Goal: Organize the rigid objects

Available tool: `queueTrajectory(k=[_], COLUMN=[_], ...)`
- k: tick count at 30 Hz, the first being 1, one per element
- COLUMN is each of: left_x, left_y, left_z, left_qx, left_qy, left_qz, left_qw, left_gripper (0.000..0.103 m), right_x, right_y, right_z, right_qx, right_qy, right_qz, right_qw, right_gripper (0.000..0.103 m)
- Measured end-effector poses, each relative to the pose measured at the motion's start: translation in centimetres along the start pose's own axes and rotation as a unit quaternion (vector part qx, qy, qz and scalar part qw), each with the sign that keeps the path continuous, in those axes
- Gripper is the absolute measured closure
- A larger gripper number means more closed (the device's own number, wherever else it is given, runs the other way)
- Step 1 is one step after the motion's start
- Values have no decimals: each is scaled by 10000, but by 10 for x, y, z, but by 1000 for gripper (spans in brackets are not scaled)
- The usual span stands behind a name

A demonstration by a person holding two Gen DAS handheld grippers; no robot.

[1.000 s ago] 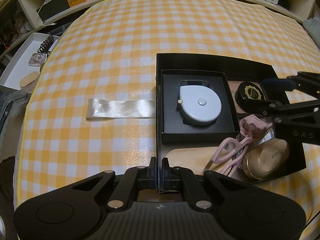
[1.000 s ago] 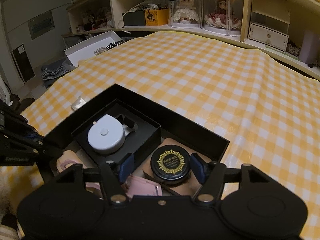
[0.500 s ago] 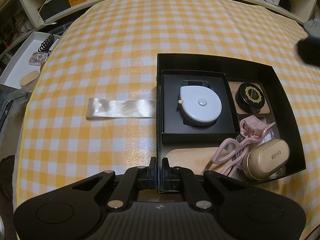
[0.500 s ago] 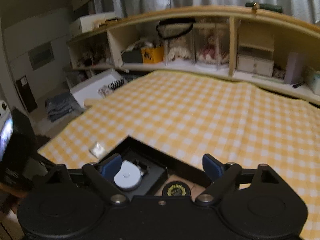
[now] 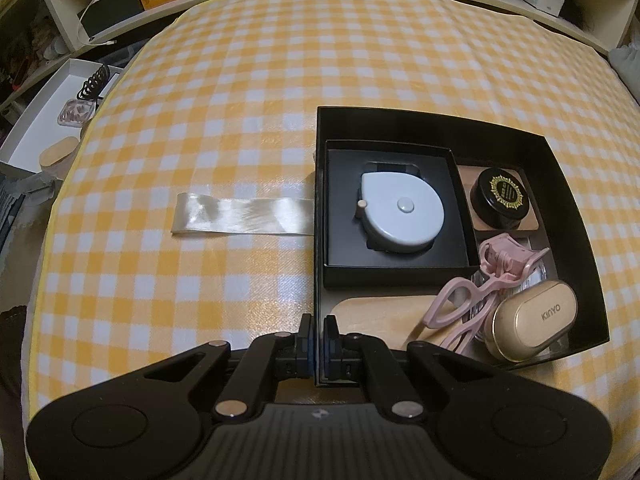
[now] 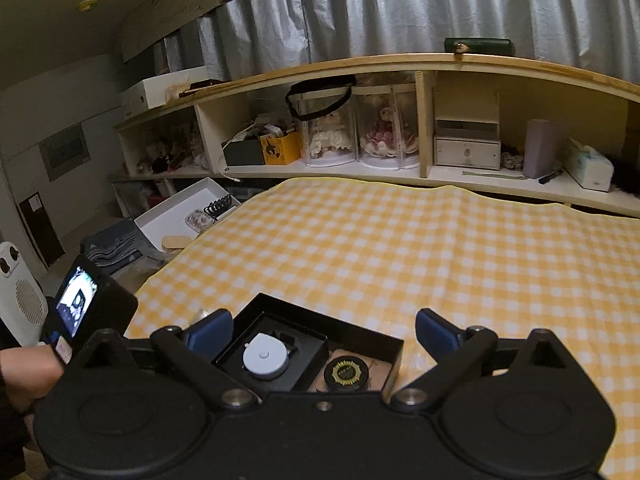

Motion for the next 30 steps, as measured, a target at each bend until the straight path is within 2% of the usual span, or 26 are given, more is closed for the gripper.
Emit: queueTrajectory(k=[5, 8, 10, 14, 16, 20, 22, 25, 30], left_x=[0, -1, -1, -1, -2, -9, -12, -19, -30], left_y=[0, 2, 5, 20, 31, 62, 82, 119, 166], left_z=[-1, -1, -1, 0, 1, 0, -3, -12, -19], left_qx=[-1, -15, -55, -264, -446, -950, -1309, -1899, -2568], left_qy=[13, 1, 20, 107, 162, 240, 401, 638, 909], left_qz=[1, 88, 179, 242, 300, 345, 357, 453, 572], left_qw=[10000, 10000, 9998, 9993, 9984, 9946, 9899, 9787, 9605], left_gripper=[99, 89, 67, 54, 34, 23, 17, 7, 2], right_x=[0, -2, -5, -12, -14, -19, -22, -25, -30], right_y=[19, 30, 36, 45, 49, 58, 63, 71, 80], right_z=[-12, -24, -32, -43, -47, -50, -51, -52, -52], right_qx=[-38, 1, 14, 36, 1, -103, -193, -343, -492], right_qy=[-51, -55, -96, -231, -238, -314, -361, -399, -518], right_qz=[2, -29, -30, -68, -137, -192, -203, -282, -398], right_qw=[10000, 10000, 9999, 9997, 9996, 9993, 9990, 9982, 9966], right_gripper=[2, 2, 2, 1, 1, 1, 1, 1, 1])
Point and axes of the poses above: each gripper's, at about its wrist camera, not at the fingertips, and y roughly against the way its jaws point, x to its left, z to its top, the point moved 2 cm from there along -y, roughly the way its jaws point, and after that the axes turned 12 degrees about -y, right-handed, at the moved point
